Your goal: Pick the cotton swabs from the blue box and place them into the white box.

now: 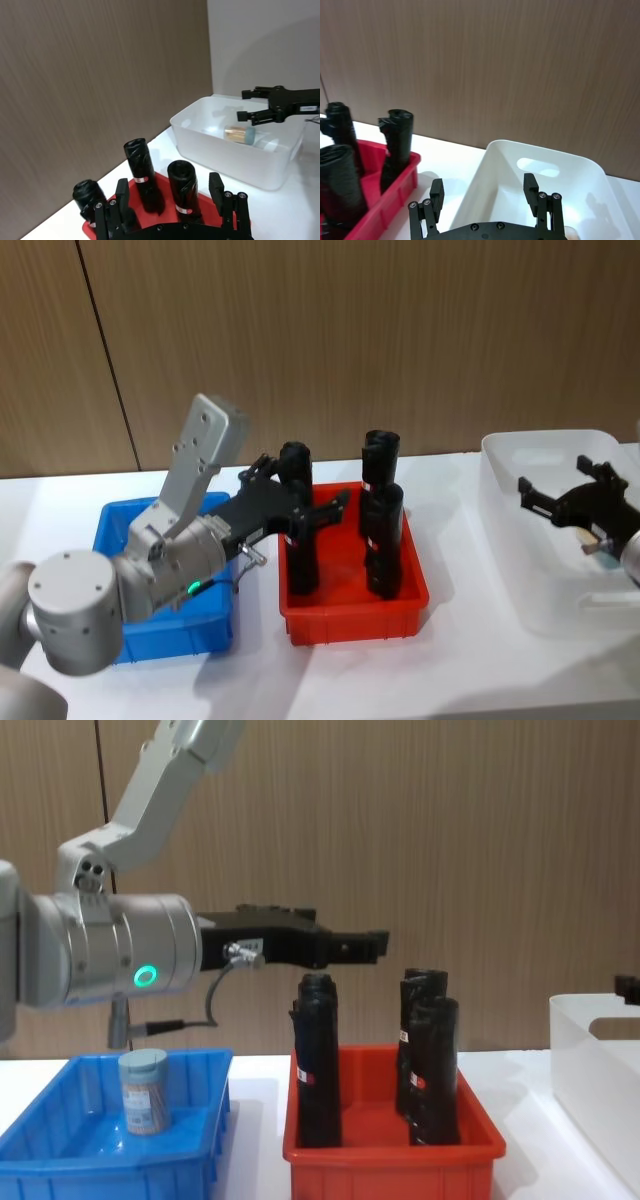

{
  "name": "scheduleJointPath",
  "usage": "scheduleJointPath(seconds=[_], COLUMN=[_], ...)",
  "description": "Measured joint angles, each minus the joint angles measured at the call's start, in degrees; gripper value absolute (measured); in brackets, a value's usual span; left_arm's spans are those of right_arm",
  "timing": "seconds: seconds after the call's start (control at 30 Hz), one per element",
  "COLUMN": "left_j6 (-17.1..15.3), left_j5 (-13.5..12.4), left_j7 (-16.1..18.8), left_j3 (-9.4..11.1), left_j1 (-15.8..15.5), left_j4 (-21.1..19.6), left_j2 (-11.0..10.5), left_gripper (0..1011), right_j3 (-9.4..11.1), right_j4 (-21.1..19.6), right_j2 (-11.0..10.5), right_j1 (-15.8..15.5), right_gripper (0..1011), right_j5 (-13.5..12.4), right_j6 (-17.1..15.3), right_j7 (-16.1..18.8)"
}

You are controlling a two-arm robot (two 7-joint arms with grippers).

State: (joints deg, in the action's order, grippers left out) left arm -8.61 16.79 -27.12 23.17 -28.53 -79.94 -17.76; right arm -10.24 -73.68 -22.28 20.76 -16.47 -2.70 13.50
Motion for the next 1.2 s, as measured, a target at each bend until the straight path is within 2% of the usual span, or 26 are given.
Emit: scheduleJointPath(seconds=[0.47,0.6,0.67,0.83,0.9,0.97,1.2], left_j6=[3.0,4.2,4.3,5.7,5.9,6.5,7.5], left_j5=[-2.0,-2.9,-3.0,-3.9,-4.0,-4.5,-5.1], left_j7=[10.2,14.2,14.7,19.2,19.8,22.1,25.4], left_j3=[1.1,1.6,1.6,2.1,2.2,2.4,2.8], left_j1=[5.8,8.1,8.3,10.8,11.2,12.5,14.3], left_j4=[-5.1,-7.1,-7.3,-9.6,-9.9,-11.1,-12.7], left_j2=[-1.6,-2.3,-2.3,-3.0,-3.1,-3.5,-4.0], left_gripper=[1004,1004,1004,1004,1004,1004,1004], right_j3=[-1.0,-1.4,-1.5,-1.8,-2.0,-2.2,-2.6], right_j4=[-10.1,-13.4,-14.5,-18.4,-19.5,-21.7,-25.6], right_j2=[1.1,1.5,1.6,2.0,2.1,2.4,2.8], right_j1=[-7.9,-10.5,-11.4,-14.4,-15.3,-17.0,-20.0], right_gripper=[1002,1002,1002,1001,1001,1002,1002], right_j5=[0.0,0.0,0.0,0.0,0.0,0.0,0.0], right_j6=[0.3,0.4,0.4,0.5,0.6,0.6,0.7], right_j7=[-3.5,-4.7,-5.1,-6.5,-6.8,-7.6,-9.0])
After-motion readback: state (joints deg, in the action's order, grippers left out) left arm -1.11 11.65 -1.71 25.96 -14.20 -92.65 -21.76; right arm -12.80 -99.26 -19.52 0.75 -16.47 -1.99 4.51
